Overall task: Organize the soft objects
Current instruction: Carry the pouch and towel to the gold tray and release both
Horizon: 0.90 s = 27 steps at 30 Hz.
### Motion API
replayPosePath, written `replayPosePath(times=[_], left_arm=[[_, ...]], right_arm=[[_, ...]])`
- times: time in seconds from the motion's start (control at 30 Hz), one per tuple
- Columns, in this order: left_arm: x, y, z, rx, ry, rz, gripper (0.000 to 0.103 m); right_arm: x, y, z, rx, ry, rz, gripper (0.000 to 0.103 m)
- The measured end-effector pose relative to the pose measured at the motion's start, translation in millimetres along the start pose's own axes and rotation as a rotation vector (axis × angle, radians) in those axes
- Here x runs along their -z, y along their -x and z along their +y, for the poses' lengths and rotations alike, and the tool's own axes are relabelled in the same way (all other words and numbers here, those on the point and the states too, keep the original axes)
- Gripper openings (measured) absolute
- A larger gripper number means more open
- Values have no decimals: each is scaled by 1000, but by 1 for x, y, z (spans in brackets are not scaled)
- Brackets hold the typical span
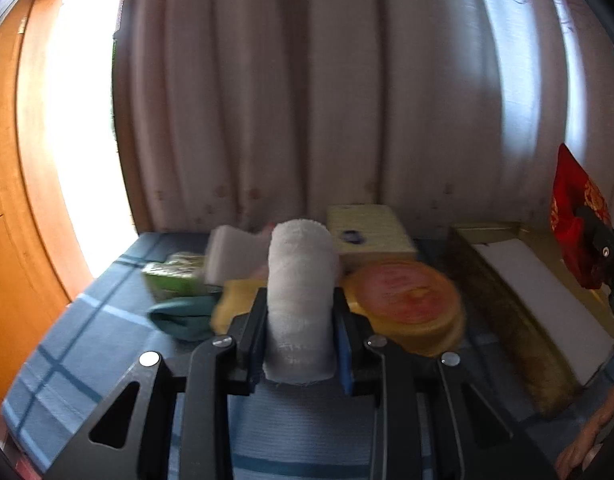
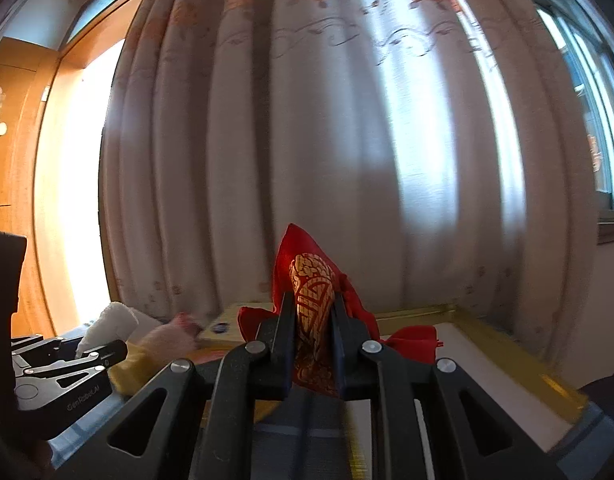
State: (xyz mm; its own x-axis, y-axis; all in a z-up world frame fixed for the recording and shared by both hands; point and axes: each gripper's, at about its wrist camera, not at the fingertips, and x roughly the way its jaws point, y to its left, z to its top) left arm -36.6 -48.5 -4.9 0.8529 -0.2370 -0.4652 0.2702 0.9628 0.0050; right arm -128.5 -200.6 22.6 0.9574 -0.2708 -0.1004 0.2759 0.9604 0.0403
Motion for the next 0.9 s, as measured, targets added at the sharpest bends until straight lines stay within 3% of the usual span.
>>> replayPosePath(times=[0.43, 0.7, 0.9], left_arm=[[-15, -2, -82, 128, -75, -34, 28], [-22, -10, -135, 300, -96, -17, 28], [-20, -25, -176, 432, -127, 34, 28]], right_arm=[[-2, 11, -89, 208, -12, 3, 17], [-1, 4, -141, 320, -30, 85, 17], [0, -11, -151, 307, -51, 168, 17]])
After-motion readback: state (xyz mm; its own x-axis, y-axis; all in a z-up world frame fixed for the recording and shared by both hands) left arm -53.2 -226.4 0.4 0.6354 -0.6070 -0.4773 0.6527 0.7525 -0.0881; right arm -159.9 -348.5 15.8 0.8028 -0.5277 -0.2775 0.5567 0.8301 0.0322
